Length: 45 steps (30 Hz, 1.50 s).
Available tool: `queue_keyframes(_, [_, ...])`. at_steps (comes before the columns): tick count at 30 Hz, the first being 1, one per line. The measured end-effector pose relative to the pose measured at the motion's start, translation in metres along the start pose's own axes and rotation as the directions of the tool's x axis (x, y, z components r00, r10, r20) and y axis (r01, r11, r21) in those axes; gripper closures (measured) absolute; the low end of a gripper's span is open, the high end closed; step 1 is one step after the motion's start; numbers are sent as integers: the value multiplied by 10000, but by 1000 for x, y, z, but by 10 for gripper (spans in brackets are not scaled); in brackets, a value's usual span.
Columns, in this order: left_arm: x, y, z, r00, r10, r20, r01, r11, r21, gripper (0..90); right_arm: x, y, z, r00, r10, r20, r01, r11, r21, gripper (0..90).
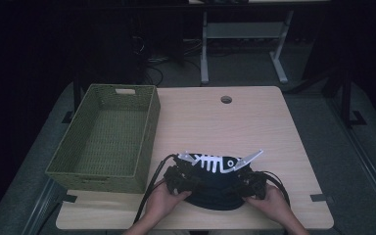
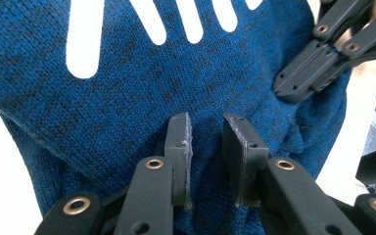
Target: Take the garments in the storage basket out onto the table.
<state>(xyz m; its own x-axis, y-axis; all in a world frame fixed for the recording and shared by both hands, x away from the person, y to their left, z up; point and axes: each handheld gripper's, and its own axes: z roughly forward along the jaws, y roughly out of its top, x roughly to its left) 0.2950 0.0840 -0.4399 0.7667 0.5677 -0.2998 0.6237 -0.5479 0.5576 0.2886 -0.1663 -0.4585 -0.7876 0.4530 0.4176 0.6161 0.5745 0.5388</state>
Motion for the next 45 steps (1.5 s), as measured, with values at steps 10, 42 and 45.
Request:
queue_keyframes(10, [-2,-4,1,9999,119,-106,-120,9999,-63,732,-3,-13,-20,9986,336,417,-308,9974,-652,871])
queue_keyframes(42, [-9,8,13,9989,191,-428,-222,9971,-732,674,-5,28,-26,9973,352,644,-225,9819,-1881,819])
queue_keyframes(45, [-8,7,14,9990,102,-430,-137,9964,-835,677,-13,44,-22,9942,653,852,-456,9755,-2151,819])
